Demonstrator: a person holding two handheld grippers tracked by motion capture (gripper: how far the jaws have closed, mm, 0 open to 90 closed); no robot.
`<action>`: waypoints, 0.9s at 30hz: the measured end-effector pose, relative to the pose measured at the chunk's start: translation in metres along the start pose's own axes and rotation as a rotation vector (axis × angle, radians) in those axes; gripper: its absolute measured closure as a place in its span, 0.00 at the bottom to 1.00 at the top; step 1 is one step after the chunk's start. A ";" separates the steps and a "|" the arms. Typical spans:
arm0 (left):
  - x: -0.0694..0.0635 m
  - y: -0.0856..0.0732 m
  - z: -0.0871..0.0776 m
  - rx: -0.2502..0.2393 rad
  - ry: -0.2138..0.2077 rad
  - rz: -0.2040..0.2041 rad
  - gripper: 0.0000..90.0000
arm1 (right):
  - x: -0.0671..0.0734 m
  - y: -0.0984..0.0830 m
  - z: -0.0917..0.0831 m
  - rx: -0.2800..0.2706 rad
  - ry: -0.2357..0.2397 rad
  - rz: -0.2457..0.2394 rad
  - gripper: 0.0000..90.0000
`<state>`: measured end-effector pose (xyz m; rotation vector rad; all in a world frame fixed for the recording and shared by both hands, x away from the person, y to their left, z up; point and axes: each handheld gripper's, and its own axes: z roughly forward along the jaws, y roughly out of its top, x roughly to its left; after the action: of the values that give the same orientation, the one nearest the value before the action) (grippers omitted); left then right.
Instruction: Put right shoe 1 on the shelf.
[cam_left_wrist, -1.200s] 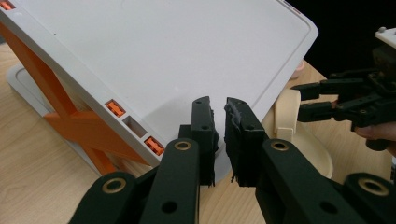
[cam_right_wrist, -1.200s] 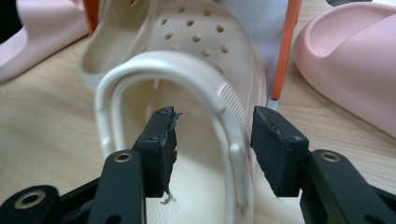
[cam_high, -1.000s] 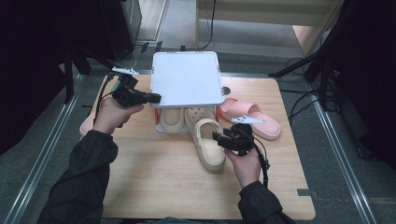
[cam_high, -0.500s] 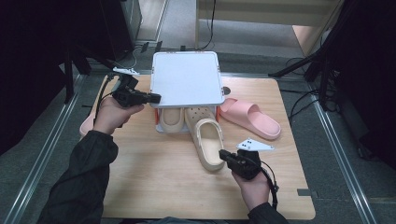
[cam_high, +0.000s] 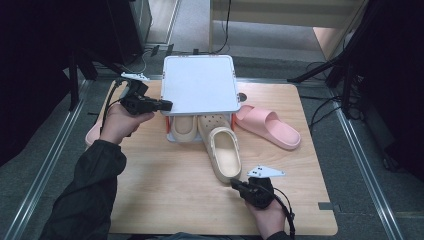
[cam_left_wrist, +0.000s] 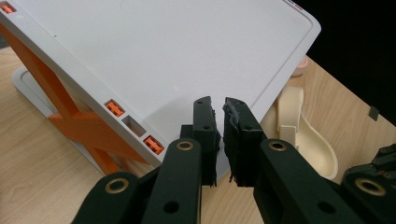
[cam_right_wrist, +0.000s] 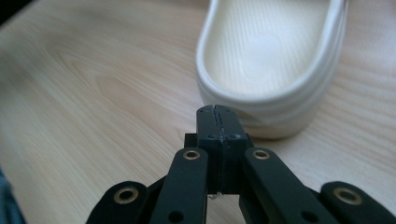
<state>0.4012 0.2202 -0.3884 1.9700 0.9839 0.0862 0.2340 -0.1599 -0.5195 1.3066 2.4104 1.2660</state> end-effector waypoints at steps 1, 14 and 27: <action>0.000 0.000 0.000 0.000 0.000 0.002 0.92 | -0.001 -0.001 0.002 0.011 -0.007 0.008 1.00; 0.000 -0.001 0.001 -0.010 -0.016 -0.001 0.93 | 0.000 0.011 0.014 0.016 -0.028 -0.008 1.00; 0.002 -0.002 0.001 -0.015 -0.025 -0.003 0.93 | 0.003 0.045 0.035 0.006 -0.009 -0.059 1.00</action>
<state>0.4015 0.2213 -0.3912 1.9514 0.9673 0.0667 0.2768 -0.1232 -0.5085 1.2310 2.4297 1.2359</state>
